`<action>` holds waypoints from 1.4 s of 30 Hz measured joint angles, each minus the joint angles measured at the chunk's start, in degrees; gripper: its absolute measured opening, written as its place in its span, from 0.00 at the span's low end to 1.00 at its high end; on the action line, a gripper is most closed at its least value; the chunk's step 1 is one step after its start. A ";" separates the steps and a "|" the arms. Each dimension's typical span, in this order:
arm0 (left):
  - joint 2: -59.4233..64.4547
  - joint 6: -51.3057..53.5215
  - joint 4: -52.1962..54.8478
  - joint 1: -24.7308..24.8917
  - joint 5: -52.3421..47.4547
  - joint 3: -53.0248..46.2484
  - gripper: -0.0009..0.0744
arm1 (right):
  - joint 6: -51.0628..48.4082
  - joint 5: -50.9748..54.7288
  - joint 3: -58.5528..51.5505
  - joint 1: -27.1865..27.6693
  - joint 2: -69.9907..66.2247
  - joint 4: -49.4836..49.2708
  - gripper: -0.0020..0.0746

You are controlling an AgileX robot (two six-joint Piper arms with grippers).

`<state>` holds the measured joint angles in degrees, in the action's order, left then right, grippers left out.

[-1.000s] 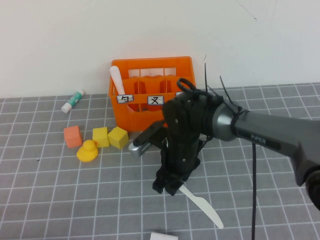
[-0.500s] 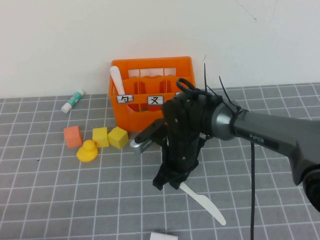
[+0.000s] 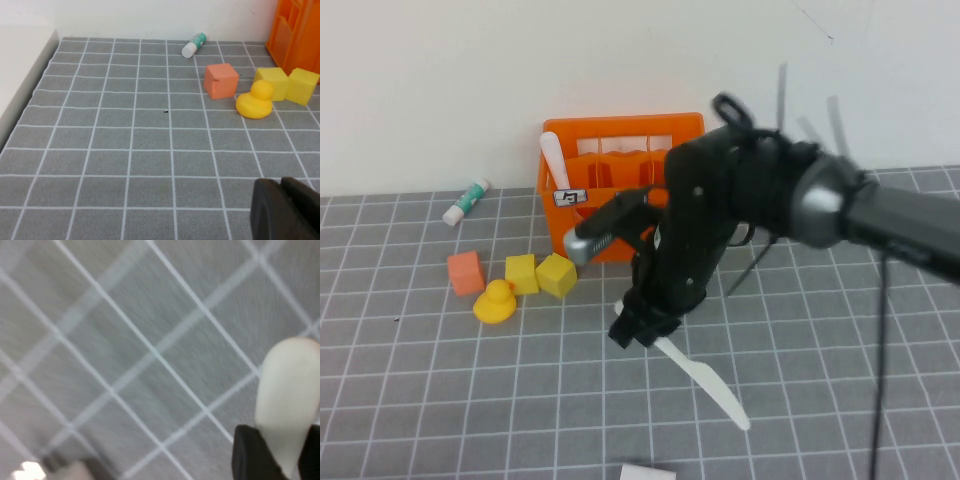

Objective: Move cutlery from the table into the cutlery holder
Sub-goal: Pick up the knife, then place the knife on the box

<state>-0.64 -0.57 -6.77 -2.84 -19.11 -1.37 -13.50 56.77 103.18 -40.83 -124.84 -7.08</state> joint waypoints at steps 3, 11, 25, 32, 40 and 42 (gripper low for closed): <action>0.00 0.00 0.00 0.00 0.00 0.00 0.01 | -1.93 -7.19 -6.57 0.00 5.85 -3.67 0.27; 0.00 0.00 0.00 0.00 0.00 0.00 0.01 | -11.13 -40.36 -30.17 0.00 21.08 -18.26 0.27; 0.00 0.00 0.00 0.00 0.00 0.00 0.01 | -16.18 -88.60 -34.66 0.00 23.97 -21.44 0.27; 0.00 0.57 0.00 0.00 0.00 0.00 0.01 | -16.26 -101.60 -32.36 0.64 21.26 -21.40 0.27; 0.00 0.57 0.00 0.00 0.00 0.00 0.01 | -16.44 -99.15 -25.62 3.01 15.01 -20.76 0.27; 0.00 0.57 0.00 0.00 0.00 0.00 0.01 | -16.44 -98.57 -24.68 3.49 13.75 -20.76 0.27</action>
<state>-0.64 0.00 -6.77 -2.84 -19.11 -1.37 -29.93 -41.80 78.50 -37.35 -111.09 -27.84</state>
